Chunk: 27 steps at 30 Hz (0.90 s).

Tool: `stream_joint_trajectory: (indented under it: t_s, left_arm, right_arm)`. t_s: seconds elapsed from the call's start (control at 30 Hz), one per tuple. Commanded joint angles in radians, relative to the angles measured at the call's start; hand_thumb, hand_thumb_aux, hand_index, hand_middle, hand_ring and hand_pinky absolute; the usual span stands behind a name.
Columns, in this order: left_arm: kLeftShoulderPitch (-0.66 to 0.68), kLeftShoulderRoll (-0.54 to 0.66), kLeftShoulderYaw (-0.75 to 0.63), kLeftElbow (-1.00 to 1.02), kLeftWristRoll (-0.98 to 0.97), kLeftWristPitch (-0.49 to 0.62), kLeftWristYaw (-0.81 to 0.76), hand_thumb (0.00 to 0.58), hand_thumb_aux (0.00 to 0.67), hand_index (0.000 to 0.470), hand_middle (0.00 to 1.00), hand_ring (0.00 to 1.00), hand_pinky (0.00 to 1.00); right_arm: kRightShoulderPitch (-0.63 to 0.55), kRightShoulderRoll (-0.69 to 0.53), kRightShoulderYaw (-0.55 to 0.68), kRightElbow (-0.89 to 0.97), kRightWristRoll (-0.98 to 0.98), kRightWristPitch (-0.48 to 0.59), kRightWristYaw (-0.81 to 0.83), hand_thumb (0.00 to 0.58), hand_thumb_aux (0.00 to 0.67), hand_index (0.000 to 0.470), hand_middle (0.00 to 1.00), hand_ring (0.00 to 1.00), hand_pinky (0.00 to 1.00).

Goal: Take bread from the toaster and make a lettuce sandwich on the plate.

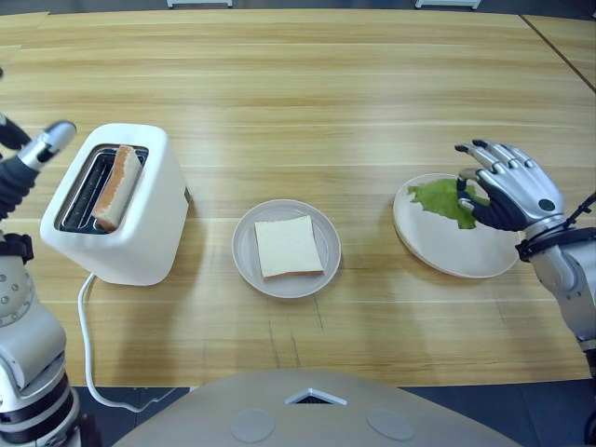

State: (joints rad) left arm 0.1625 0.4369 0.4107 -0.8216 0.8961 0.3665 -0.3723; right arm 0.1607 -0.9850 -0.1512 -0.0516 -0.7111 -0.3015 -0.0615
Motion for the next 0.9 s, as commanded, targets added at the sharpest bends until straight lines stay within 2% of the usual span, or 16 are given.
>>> stream_joint_trajectory:
  t_s: [0.03,0.27,0.3,0.33,0.37,0.4,0.67,0.9]
  left_arm:
    - [0.087,0.01,-0.035,0.057,0.06,-0.025,-0.013,0.0,0.0,0.0,0.49,0.49,0.49]
    - [0.122,-0.003,-0.106,0.102,0.116,-0.03,-0.032,0.0,0.0,0.0,0.44,0.44,0.44]
    - [0.121,-0.005,-0.115,0.106,0.122,-0.03,-0.032,0.0,0.0,0.0,0.36,0.36,0.36]
    - [0.12,-0.006,-0.124,0.111,0.128,-0.03,-0.031,0.0,0.0,0.0,0.23,0.23,0.23]
    - [0.117,-0.007,-0.133,0.118,0.133,-0.03,-0.03,0.0,0.0,0.0,0.15,0.15,0.15]
    - [0.113,-0.008,-0.14,0.123,0.139,-0.029,-0.03,0.0,0.0,0.0,0.0,0.0,0.0]
    - [0.108,-0.005,-0.199,0.158,0.196,-0.03,-0.049,0.0,0.0,0.0,0.0,0.0,0.0]
    - [0.138,0.004,-0.242,0.152,0.241,-0.041,-0.118,0.0,0.0,0.0,0.0,0.0,0.0]
  right_arm:
    - [-0.04,0.059,0.035,-0.096,0.024,0.001,0.046,0.58,0.67,0.47,0.0,0.0,0.0]
    - [-0.14,0.191,0.167,-0.172,-0.002,0.013,0.108,0.58,0.67,0.47,0.0,0.0,0.0]
    - [-0.159,0.217,0.197,-0.177,-0.011,0.014,0.118,0.58,0.67,0.47,0.0,0.0,0.0]
    - [-0.178,0.243,0.226,-0.178,-0.022,0.017,0.125,0.58,0.67,0.47,0.0,0.0,0.0]
    - [-0.194,0.266,0.253,-0.174,-0.034,0.018,0.13,0.58,0.67,0.47,0.0,0.0,0.0]
    - [-0.207,0.288,0.276,-0.169,-0.042,0.02,0.135,0.58,0.67,0.47,0.0,0.0,0.0]
    - [-0.263,0.419,0.431,-0.115,-0.116,0.019,0.146,0.58,0.67,0.47,0.0,0.0,0.0]
    - [-0.219,0.333,0.372,-0.101,-0.145,0.018,0.144,0.58,0.67,0.47,0.0,0.0,0.0]
